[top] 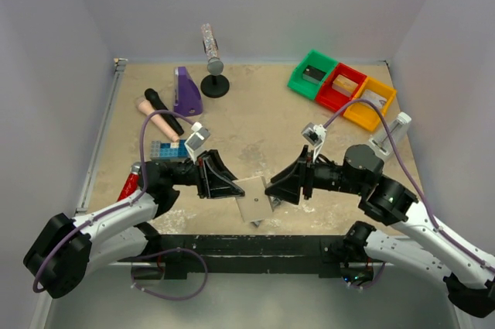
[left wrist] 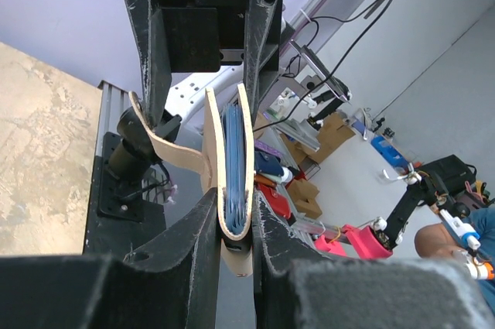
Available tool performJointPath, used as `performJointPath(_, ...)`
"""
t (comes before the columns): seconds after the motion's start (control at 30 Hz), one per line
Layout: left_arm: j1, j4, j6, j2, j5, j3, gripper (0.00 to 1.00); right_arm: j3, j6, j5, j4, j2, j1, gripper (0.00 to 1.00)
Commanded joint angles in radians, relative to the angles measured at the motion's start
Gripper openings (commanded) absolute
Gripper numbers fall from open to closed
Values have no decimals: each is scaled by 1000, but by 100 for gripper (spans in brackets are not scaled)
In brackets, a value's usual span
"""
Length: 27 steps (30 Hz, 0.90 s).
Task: Take the credit cards out of the card holder
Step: Open the card holder.
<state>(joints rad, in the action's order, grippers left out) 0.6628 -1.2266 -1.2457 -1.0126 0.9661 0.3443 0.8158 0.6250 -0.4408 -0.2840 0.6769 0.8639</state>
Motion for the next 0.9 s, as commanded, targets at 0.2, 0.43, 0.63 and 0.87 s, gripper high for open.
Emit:
performJointPath(0.2, 4, -255, -15, 19, 11, 18, 0, -38, 85, -68, 140, 16, -28, 59)
performJointPath(0.43, 6, -254, -15, 31, 17, 7, 0, -75, 139, -98, 207, 4, -68, 62)
performJointPath(0.63, 6, -249, -12, 37, 19, -2, 0, -132, 211, -122, 317, -19, -104, 62)
performJointPath(0.87, 4, -240, -1, 39, 17, -8, 0, -144, 229, -133, 341, -20, -123, 64)
